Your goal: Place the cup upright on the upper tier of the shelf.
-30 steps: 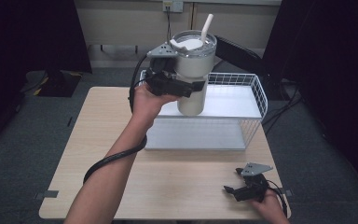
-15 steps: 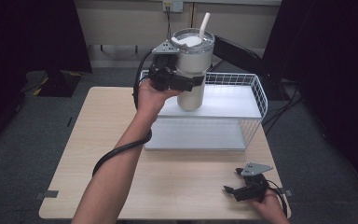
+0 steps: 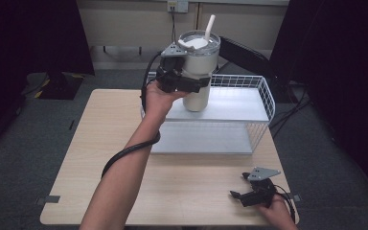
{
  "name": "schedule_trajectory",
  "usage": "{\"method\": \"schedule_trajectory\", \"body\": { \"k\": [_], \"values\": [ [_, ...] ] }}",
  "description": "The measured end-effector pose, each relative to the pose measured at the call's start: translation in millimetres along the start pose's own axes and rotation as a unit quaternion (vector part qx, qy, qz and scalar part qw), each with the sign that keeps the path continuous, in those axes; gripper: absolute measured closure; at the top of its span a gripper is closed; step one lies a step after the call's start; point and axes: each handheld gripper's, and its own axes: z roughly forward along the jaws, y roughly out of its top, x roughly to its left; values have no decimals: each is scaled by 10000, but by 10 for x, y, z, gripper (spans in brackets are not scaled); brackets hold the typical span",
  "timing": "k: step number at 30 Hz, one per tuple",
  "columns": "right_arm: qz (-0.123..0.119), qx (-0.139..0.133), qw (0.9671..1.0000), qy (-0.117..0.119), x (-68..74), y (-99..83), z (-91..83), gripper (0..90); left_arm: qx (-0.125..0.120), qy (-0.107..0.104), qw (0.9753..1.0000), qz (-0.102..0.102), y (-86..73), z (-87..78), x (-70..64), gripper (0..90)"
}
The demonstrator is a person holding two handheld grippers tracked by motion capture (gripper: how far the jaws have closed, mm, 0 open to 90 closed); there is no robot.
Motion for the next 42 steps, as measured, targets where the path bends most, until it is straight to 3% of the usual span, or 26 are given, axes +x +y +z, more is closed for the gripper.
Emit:
{"method": "schedule_trajectory", "body": {
  "k": [13,19,28,42],
  "values": [
    [-1,1,10000,-1,0,0,0,111,122,81,9998,100,-50,96,21,95],
    [1,1,10000,0,0,0,0,111,129,124,9998,22,-89,118,43,95],
    [0,2,10000,-1,0,0,0,111,137,92,9997,166,-113,154,27,95],
    [-2,2,10000,-1,0,0,0,111,2,102,9999,-1,-182,168,74,94]
  ]
}}
